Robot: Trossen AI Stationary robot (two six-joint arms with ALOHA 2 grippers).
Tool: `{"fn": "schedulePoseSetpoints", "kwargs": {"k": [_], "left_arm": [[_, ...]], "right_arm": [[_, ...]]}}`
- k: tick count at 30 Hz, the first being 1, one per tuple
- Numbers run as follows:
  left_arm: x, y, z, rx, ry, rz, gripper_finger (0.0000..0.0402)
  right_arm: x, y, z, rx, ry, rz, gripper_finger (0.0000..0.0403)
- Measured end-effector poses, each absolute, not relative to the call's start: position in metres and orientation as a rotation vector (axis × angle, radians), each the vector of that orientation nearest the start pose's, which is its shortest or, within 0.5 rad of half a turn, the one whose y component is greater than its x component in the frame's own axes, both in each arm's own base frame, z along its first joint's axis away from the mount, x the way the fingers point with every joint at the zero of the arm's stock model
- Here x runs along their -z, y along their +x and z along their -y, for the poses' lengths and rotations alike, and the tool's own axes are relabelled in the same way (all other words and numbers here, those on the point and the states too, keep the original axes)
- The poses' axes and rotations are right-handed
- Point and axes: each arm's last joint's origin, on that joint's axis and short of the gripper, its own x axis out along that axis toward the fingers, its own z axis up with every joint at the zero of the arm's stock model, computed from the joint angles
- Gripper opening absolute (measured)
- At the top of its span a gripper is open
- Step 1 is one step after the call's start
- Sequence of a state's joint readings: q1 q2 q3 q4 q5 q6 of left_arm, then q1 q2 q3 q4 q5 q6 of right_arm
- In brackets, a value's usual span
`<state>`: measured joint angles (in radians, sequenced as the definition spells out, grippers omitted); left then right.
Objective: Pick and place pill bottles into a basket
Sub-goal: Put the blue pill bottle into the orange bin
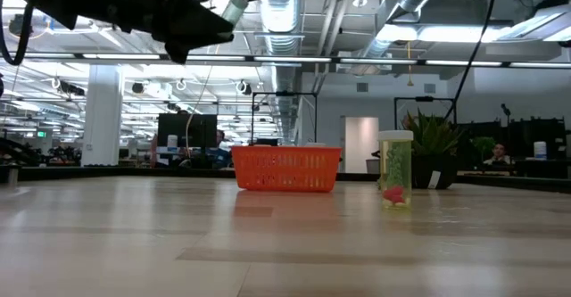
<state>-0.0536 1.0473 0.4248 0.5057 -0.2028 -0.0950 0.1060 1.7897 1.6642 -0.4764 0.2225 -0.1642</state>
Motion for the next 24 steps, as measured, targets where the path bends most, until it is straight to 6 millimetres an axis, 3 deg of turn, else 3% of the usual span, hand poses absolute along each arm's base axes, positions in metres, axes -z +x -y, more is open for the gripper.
{"fn": "schedulePoseSetpoints", "kwargs": {"k": [13, 24], "left_arm": [[-0.237, 0.212, 0.005, -0.188, -0.019, -0.046, 0.0098], [-0.235, 0.212, 0.005, -0.187, -0.015, -0.073, 0.0098]], "right_arm": [[-0.339, 0.41, -0.017, 0.096, -0.239, -0.557, 0.023], [-0.343, 0.413, -0.014, 0.036, -0.231, -0.51, 0.0174]]}}
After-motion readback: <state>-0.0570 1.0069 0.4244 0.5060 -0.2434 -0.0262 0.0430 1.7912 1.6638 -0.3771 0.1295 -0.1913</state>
